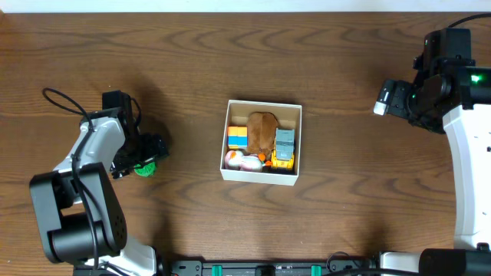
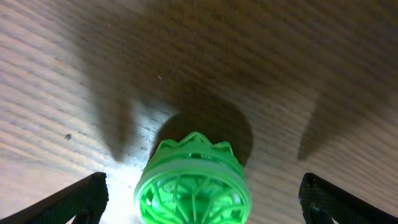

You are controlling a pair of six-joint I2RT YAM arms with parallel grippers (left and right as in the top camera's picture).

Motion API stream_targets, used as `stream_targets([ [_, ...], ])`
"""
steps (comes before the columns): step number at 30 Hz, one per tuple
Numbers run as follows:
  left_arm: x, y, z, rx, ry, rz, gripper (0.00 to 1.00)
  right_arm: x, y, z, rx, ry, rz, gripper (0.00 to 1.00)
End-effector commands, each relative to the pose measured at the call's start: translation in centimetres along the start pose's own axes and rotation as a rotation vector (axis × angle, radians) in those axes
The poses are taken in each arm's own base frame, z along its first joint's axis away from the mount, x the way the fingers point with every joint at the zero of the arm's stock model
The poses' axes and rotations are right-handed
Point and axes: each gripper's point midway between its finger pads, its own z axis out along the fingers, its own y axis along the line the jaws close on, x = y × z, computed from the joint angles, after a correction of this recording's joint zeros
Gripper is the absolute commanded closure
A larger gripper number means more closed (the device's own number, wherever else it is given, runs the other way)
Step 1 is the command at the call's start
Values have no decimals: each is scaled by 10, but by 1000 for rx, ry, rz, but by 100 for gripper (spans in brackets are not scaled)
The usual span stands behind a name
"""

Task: Pack container
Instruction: 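Lower the left gripper onto the green round toy and grasp it, then carry the green toy into the box and release it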

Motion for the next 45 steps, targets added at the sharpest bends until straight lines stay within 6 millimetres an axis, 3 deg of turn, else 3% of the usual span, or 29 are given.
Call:
stream_targets([
  [1,-2,2,6,-4,12,-17,2,0,-2,1,3,3,-9,5],
  [9,-2,4,9,-6,19,-21,2,0,-2,1,3,3,-9,5],
  [14,-2,4,9,-5,19,-21,29,0,-2,1,3,4,-9,5],
  [22,0,4,9,-7,27,-21,42,0,-2,1,3,4,-9,5],
  [36,0,4,9,-8,30,-21,50,0,-2,1,3,4,-9,4],
  [41,-7,0,-3,-4,13,-15,57,0,-2,1,3,3,-9,5],
  [45,-16,-10,-28,10,-35,9,62,0,-2,1,3,3,-9,5],
])
